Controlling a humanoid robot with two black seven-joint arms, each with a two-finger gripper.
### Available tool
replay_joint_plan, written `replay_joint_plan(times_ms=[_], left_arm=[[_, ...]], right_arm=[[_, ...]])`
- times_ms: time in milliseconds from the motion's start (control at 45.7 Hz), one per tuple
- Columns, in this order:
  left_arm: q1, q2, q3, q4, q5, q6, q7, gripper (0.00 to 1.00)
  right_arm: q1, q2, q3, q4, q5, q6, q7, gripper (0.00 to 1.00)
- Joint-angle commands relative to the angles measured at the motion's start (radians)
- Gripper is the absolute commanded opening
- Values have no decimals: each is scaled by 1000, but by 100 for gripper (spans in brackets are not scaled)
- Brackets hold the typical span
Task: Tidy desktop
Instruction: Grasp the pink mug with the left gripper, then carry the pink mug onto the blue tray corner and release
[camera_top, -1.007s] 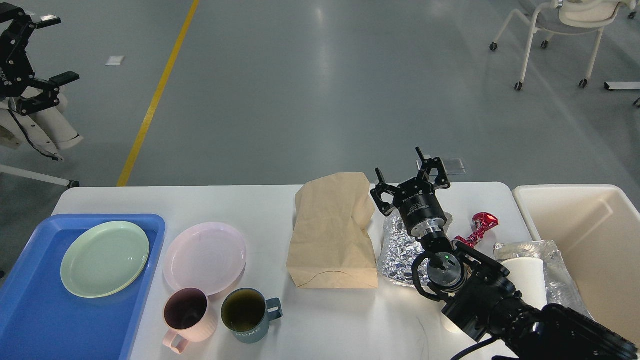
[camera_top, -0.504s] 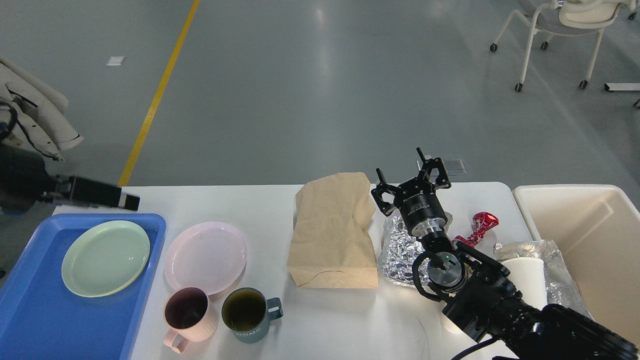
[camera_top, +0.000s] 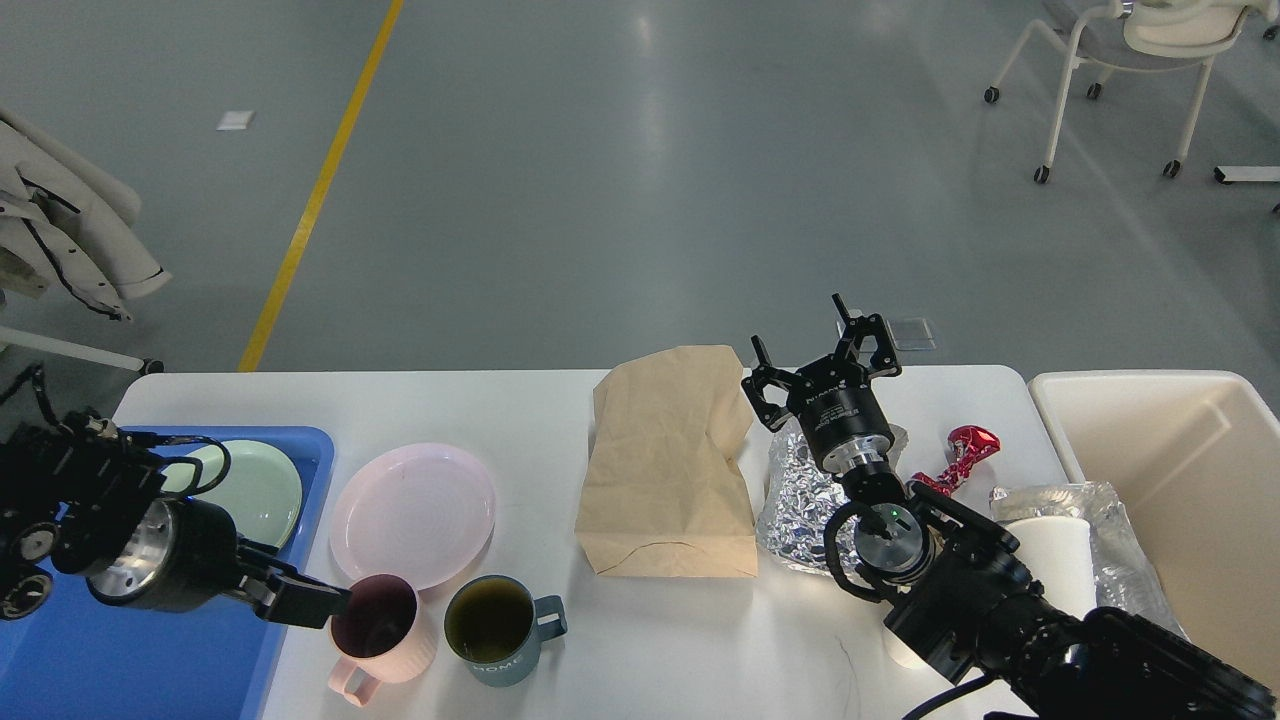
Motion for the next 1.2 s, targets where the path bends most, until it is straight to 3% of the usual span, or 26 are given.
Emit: replay_joint_plan(times_ms=[0,175,416,526,723,788,898,1182], left_arm=[[57,-45,-26,23,-91,25,38,92],[147,-91,-35,103,-136,56,77,90],[259,-174,-75,187,-211,82,90,82],[285,-214,-78,214,-226,99,90,65],[328,-246,-78,247,-226,107,90,51],[344,-251,-78,261,-228,114,91,41],[357,-252,-78,264,-228,119,90,3],[316,-194,-66,200,-214,114,67,0]], right_arm=[[0,0,0,1,0,1,0,100],[0,0,0,1,0,0,0,100],[0,0,0,1,0,0,0,100],[0,0,2,1,0,1,0,100],[0,0,0,1,0,1,0,100],[0,0,0,1,0,0,0,100],[0,0,2,1,0,0,0,100],[0,0,2,1,0,0,0,100]])
